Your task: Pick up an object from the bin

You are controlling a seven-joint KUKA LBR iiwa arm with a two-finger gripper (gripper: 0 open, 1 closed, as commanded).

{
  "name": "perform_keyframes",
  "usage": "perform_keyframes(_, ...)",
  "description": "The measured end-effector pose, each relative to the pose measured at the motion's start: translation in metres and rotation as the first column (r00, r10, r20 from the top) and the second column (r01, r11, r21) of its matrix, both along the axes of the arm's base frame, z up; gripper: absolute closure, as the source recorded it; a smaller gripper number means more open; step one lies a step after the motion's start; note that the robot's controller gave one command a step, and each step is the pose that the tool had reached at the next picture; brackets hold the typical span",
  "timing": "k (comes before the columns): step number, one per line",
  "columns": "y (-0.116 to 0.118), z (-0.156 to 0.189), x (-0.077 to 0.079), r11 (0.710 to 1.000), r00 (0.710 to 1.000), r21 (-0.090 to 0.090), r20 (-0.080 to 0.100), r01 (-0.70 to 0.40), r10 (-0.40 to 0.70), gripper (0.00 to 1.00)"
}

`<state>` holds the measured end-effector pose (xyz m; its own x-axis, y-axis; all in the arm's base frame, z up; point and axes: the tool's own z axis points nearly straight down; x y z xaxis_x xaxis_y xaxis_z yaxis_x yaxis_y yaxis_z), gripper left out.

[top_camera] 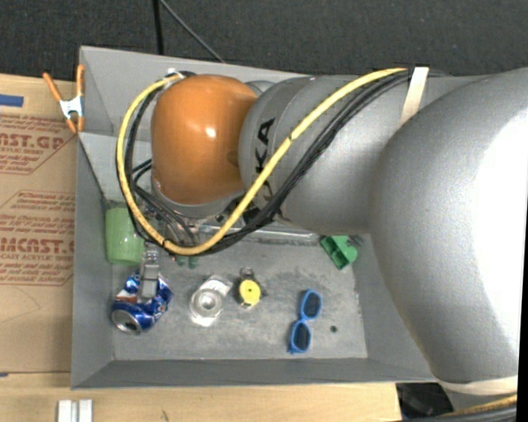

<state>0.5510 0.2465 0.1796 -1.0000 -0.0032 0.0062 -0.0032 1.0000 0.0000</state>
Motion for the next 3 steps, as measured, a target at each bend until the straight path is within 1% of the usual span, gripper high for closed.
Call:
perform_keyframes(1, -0.009, -0.113, -0.034, 0.958, 0.958, 0.0, 0.001, -0.288, 0.288, 0.0)
perform_keyframes(2, -0.025, -0.078, -0.041, 0.961, 0.961, 0.001, 0.008, -0.275, 0.275, 0.0)
perform_keyframes(3, -0.025, -0.08, -0.045, 0.876, 0.876, 0.001, 0.007, -0.483, 0.483, 0.0)
